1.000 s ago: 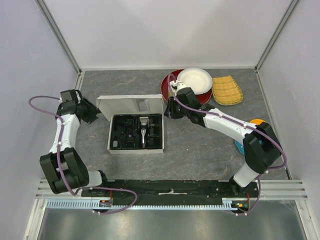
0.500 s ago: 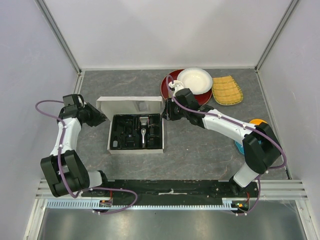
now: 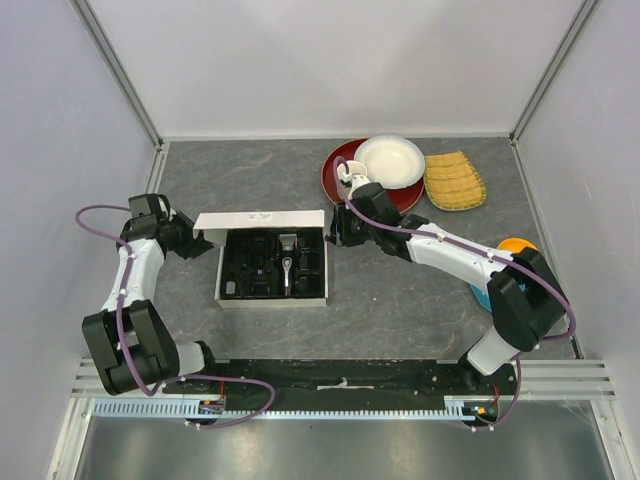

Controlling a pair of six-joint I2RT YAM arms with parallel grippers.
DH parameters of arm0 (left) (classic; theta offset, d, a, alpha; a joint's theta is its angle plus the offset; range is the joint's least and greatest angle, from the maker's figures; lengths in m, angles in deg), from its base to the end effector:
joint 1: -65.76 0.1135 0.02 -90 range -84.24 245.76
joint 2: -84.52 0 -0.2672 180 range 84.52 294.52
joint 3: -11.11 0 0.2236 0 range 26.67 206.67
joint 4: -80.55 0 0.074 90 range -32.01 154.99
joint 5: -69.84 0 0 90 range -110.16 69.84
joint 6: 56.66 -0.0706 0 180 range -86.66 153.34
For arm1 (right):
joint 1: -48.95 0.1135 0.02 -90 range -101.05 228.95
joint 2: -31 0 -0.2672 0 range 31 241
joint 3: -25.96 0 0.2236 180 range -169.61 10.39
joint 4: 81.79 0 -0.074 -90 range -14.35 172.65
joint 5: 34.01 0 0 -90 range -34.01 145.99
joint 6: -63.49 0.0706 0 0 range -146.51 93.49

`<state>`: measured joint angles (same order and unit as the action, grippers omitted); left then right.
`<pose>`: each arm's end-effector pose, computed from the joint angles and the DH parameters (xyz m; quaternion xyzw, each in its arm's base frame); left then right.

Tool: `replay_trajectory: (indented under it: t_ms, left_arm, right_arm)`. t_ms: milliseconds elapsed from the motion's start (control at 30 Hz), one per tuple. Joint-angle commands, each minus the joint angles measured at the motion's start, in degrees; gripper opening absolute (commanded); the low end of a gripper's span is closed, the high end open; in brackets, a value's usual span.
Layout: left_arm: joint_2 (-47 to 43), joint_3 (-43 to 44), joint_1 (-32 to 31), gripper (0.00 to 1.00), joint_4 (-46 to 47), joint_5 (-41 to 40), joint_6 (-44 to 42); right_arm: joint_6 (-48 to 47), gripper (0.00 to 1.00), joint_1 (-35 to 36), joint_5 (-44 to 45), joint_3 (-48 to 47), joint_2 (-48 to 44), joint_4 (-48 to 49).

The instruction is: Sort the hair-cutting tools

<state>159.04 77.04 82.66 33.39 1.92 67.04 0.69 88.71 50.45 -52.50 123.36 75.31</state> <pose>0.2452 0.0468 0.2224 -0.3499 0.8721 -0.2233 0.2592 0.2751 0.2378 0.2403 -0.1192 0.8854 0.2828 0.3492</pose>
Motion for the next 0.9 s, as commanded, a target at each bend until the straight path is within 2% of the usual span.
replay_trajectory:
  t_ms: [0,200,333,433,500,600,733,867]
  left_arm:
    - [-0.6,0.0,-0.2,0.30,0.0,-0.9,-2.1]
    - [-2.8,6.5,-0.1,0.33,-5.6,-12.7,-3.6]
    - [-5.1,10.9,-0.2,0.37,-6.5,-15.0,-3.6]
    - [-5.5,14.3,-0.1,0.39,-6.5,-13.0,-3.5]
    - [-5.4,15.7,-0.2,0.42,-6.1,-9.8,-3.6]
    - [-5.2,15.6,-0.1,0.45,-4.7,-4.5,-3.7]
    - [-4.0,14.1,-0.2,0.48,-3.7,-0.2,-4.2]
    - [-2.4,12.1,-0.2,0.50,-2.6,5.9,-4.9]
  right_arm:
    - [0.0,0.40,0.4,2.5,0.7,-2.9,1.1]
    - [-0.2,0.42,0.4,11.3,-3.1,-3.5,-2.9]
    - [-0.6,0.46,0.4,13.6,-6.8,-3.2,-3.0]
    - [-1.3,0.48,0.4,11.3,-9.9,-2.1,-2.5]
    - [-2.2,0.50,0.4,6.6,-10.3,-1.9,-0.9]
    - [-4.0,0.62,0.7,-2.4,-8.8,-1.9,1.5]
    - [-5.2,0.68,1.8,-5.7,-6.2,-1.7,1.4]
    - [-6.0,0.70,2.3,-7.3,-2.3,-1.8,-0.7]
